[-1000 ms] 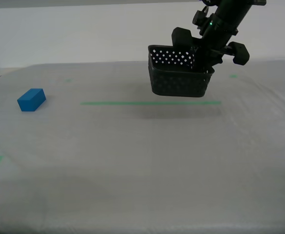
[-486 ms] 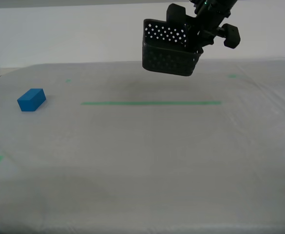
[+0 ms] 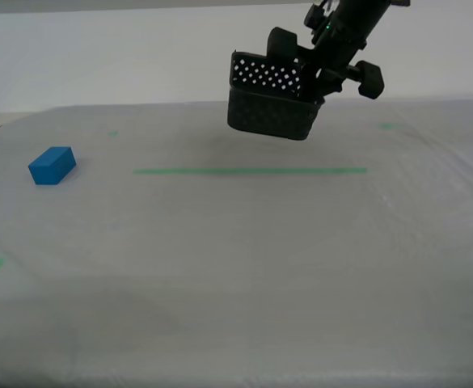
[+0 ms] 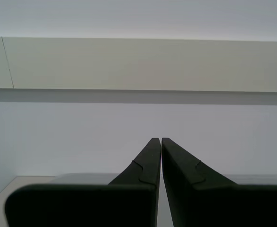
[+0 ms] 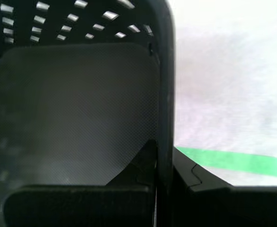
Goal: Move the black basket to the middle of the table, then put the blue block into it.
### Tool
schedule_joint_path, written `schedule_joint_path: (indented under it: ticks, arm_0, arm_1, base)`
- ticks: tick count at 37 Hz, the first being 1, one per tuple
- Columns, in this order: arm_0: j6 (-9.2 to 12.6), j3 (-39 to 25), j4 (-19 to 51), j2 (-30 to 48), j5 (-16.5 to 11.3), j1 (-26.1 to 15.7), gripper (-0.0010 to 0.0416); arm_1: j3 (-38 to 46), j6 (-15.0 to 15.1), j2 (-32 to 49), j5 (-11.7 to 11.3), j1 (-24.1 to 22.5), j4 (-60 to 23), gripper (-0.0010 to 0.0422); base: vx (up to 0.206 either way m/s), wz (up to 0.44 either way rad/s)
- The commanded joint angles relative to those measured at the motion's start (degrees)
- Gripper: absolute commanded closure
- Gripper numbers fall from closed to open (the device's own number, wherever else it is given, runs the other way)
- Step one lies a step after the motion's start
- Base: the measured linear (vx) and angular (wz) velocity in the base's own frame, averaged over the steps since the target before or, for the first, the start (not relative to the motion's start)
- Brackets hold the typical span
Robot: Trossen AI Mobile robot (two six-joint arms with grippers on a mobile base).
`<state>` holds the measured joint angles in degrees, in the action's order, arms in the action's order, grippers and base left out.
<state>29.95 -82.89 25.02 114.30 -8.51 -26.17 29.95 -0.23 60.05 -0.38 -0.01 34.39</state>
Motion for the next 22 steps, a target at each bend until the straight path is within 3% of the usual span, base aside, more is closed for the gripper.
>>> schedule_joint_path:
  ticks: [1, 5, 13, 22]
  arm_0:
    - [-0.09, -1.38, 0.39, 2.25, -0.35, -0.7, 0.0406]
    - [-0.11, -1.7, 0.04, 2.97, -0.04, -1.16, 0.0406]
    - [-0.11, -2.14, -1.14, 4.68, 3.08, -1.36, 0.0406]
    - [-0.2, -5.6, -0.76, 10.4, 3.04, -1.75, 0.0406]
  arm_1:
    - [0.04, 0.09, -0.02, -0.04, -0.02, 0.22, 0.0412]
    - [0.02, 0.07, -0.02, -0.02, -0.02, 0.17, 0.0412]
    - [0.02, 0.09, -0.02, -0.04, 0.0, 0.15, 0.0412]
    - [0.02, 0.09, -0.02, -0.04, -0.02, 0.0, 0.0412]
  base:
    - [0.0, 0.0]
    - [0.0, 0.0]
    - [0.0, 0.0]
    - [0.0, 0.0]
